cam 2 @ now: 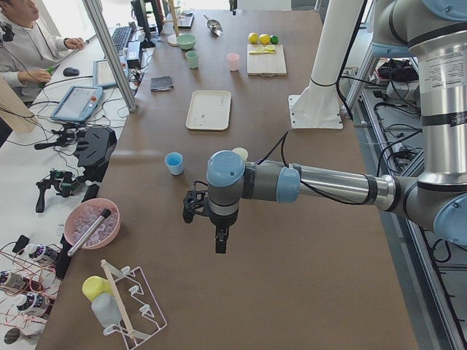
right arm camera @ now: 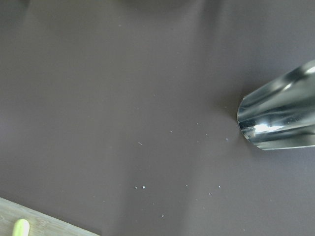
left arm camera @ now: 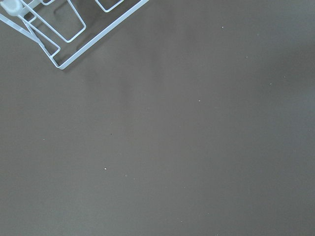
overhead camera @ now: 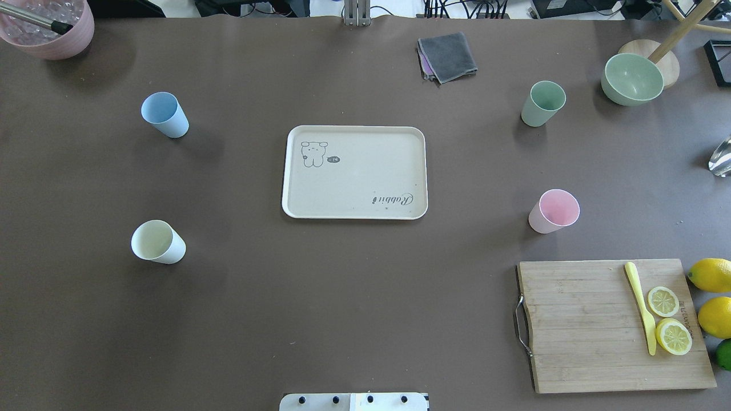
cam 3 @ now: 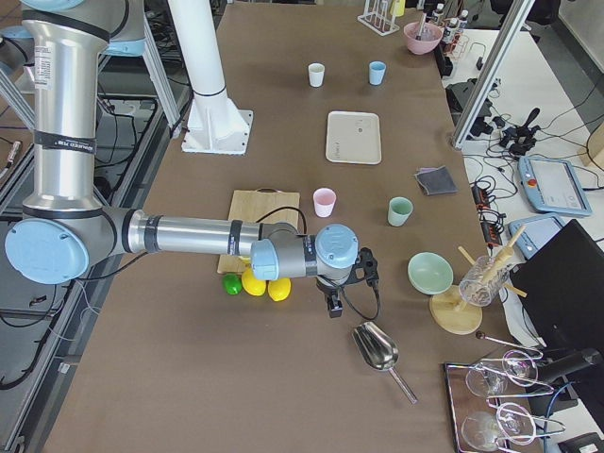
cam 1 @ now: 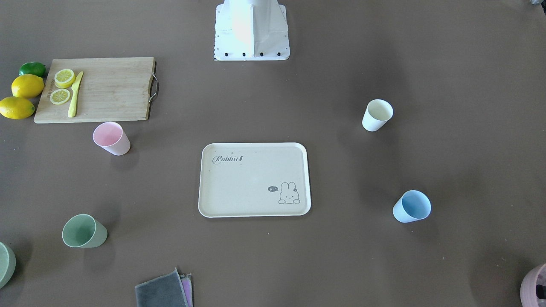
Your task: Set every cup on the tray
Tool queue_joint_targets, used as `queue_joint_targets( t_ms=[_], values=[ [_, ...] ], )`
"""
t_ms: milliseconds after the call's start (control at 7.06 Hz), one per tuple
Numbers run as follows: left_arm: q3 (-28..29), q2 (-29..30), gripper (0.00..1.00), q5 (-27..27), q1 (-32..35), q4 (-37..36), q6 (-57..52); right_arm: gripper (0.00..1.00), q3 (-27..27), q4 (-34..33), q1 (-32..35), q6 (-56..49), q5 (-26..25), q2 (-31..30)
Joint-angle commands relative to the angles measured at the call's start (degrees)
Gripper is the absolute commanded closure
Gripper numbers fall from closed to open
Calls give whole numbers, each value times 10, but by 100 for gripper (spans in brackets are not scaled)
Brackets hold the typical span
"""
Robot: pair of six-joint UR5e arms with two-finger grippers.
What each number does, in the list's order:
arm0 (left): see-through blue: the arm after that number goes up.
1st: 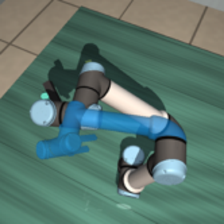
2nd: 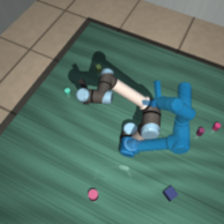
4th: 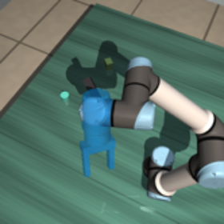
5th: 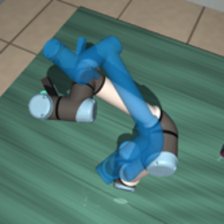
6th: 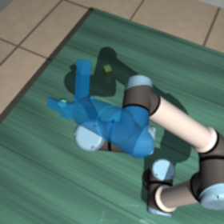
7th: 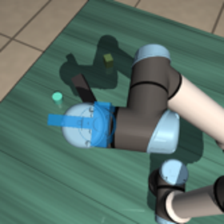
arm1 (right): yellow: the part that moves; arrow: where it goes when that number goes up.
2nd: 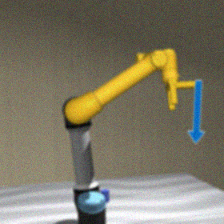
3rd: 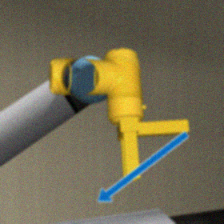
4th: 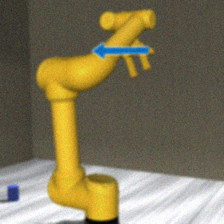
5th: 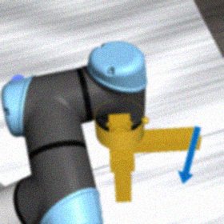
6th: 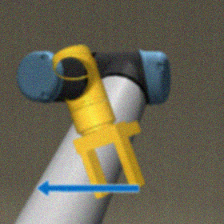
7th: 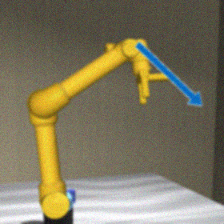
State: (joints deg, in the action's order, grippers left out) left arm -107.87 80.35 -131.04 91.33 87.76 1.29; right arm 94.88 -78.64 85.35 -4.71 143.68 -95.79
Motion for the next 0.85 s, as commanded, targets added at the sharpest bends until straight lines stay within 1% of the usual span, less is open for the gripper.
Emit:
queue_joint_targets(
  t_ms=[0,142,425,567,708],
  values=[
    [2,0,2,-24,0,26,-5,0,9,45,3,2,19,-4],
    [0,-8,2,-27,2,55,-2,0,11,48,3,4,20,-2],
    [-1,-13,2,-40,0,59,-1,0,15,50,3,3,21,1],
    [-1,-13,2,-52,-2,65,-1,0,31,66,3,4,21,-1],
    [-1,-14,2,-96,-3,69,0,0,34,111,-2,9,23,-3]
  ],
)
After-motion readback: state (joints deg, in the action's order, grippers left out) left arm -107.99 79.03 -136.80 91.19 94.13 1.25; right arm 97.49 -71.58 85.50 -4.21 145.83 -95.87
